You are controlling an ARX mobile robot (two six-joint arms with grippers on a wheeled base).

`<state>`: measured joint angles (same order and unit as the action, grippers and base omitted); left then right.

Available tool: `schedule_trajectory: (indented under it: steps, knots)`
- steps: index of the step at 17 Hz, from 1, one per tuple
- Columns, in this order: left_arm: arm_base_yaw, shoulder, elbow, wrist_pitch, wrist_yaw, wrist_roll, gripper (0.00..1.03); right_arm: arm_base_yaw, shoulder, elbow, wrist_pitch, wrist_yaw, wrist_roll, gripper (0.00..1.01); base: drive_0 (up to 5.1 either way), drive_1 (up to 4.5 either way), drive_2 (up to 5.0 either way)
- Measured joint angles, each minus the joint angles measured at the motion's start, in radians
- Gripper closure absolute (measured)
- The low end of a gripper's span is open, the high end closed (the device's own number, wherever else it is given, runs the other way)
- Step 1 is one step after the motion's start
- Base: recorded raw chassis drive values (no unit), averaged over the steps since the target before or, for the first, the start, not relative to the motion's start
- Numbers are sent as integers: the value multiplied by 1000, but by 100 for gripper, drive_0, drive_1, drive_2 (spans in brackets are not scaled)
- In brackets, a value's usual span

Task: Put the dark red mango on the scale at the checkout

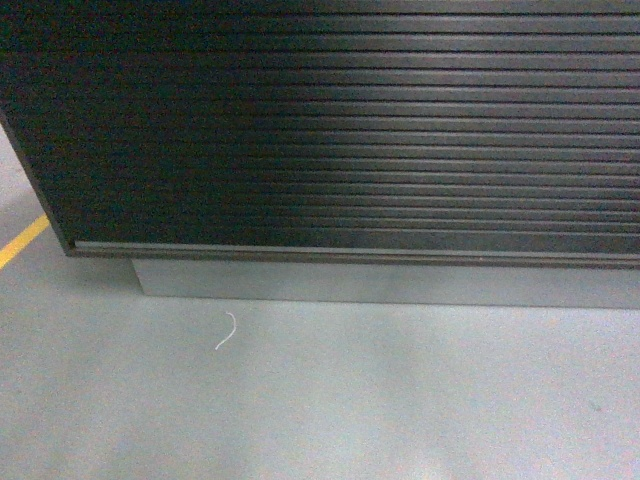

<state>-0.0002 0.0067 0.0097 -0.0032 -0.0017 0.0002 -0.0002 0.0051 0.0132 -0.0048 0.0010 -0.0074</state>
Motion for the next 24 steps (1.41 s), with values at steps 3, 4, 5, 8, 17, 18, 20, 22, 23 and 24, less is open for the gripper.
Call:
schedule_trajectory:
  steps: [3, 4, 5, 8, 17, 18, 20, 22, 23, 24]
  knots:
    - [0, 0, 0, -2, 1, 0, 5, 0, 0, 0, 1, -1, 0, 3, 7, 427, -412]
    - [0, 0, 0, 0, 1, 0, 5, 0, 0, 0, 2, -1, 0, 3, -2, 418, -421]
    - [0, 0, 0, -2, 1, 0, 5, 0, 0, 0, 0, -1, 0, 3, 1, 421, -418]
    - [0, 0, 0, -3, 1, 0, 5, 0, 0, 0, -3, -1, 0, 3, -1, 418, -421]
    - [0, 0, 0, 0, 0, 0, 5, 0, 0, 0, 4, -1, 0, 3, -10, 363, -383]
    - [0, 0, 0, 0, 2, 0, 5, 0, 0, 0, -1, -1, 0, 3, 0, 0, 0]
    - [0, 0, 0, 0, 1, 0, 5, 0, 0, 0, 3, -1, 0, 3, 0, 0, 0]
    - [0, 0, 0, -1, 2, 0, 5, 0, 0, 0, 2, -1, 0, 3, 0, 0, 0]
    - [0, 0, 0, 0, 1, 0, 5, 0, 0, 0, 0, -1, 0, 3, 0, 0, 0]
    - [0, 0, 0, 0, 1, 0, 5, 0, 0, 0, 1, -1, 0, 3, 0, 0, 0]
